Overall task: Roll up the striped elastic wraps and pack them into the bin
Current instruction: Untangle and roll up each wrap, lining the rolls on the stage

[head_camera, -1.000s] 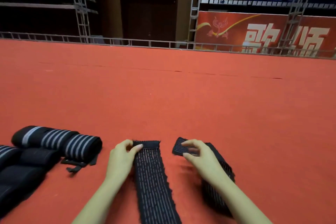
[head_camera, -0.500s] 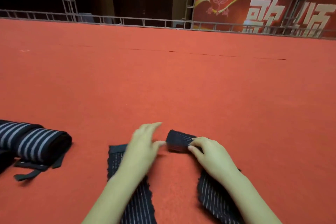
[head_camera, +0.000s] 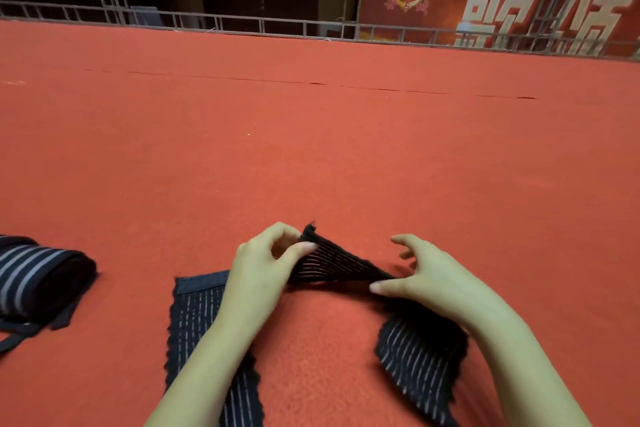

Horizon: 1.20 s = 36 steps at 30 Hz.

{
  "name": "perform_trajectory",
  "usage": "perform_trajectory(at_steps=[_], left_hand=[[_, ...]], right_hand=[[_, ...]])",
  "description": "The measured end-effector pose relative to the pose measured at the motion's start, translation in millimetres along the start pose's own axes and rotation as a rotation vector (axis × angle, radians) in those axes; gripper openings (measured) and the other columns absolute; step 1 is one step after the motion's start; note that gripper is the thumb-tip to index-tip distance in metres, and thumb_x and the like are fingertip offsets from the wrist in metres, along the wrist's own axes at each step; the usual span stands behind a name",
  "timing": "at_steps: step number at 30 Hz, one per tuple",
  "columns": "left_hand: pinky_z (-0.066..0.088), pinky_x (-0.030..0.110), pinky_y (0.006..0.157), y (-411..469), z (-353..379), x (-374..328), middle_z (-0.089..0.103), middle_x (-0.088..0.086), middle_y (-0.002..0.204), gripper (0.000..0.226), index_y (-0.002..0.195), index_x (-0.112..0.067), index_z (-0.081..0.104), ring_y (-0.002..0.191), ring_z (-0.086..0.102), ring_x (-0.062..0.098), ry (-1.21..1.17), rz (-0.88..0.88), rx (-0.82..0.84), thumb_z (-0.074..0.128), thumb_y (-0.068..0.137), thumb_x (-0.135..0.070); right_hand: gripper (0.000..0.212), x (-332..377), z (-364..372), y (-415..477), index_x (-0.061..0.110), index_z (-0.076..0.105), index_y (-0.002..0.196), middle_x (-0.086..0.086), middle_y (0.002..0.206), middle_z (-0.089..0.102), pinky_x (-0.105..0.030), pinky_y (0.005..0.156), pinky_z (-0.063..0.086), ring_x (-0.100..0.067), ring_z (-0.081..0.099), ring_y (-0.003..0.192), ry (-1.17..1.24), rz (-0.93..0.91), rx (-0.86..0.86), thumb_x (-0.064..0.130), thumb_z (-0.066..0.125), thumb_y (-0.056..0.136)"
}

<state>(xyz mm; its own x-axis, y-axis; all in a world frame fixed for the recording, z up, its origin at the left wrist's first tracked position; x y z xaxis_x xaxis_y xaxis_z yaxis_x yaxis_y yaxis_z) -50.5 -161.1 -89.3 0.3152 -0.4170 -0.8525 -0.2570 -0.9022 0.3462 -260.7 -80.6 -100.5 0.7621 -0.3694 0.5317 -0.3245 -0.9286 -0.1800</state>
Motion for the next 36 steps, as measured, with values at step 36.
perform_trajectory(at_steps=[36], left_hand=[[0.038,0.027,0.097,-16.2,54.5,-24.8,0.064,-0.012,0.124,0.031,0.125,-0.032,0.059,0.117,0.056,0.012,0.528,0.289,0.229,0.045,0.098,-0.029]], right_hand=[[0.053,24.5,2.7,-1.2,0.028,0.053,0.124,0.007,0.127,0.057,-0.032,0.098,0.042,-0.014,0.053,0.119,-0.105,-0.158,-0.102,0.002,0.056,0.077]])
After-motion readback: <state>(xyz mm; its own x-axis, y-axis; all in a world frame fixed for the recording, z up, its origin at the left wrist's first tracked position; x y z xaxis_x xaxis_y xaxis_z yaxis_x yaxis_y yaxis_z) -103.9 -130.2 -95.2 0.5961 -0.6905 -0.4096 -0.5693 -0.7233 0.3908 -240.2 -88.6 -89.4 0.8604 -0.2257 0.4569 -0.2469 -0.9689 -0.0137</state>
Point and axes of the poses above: each hand's wrist, its own y-axis towards the middle knuckle, its own z-axis out of the palm, x = y × z, the point moved 9 cm from there along y, towards the middle knuckle
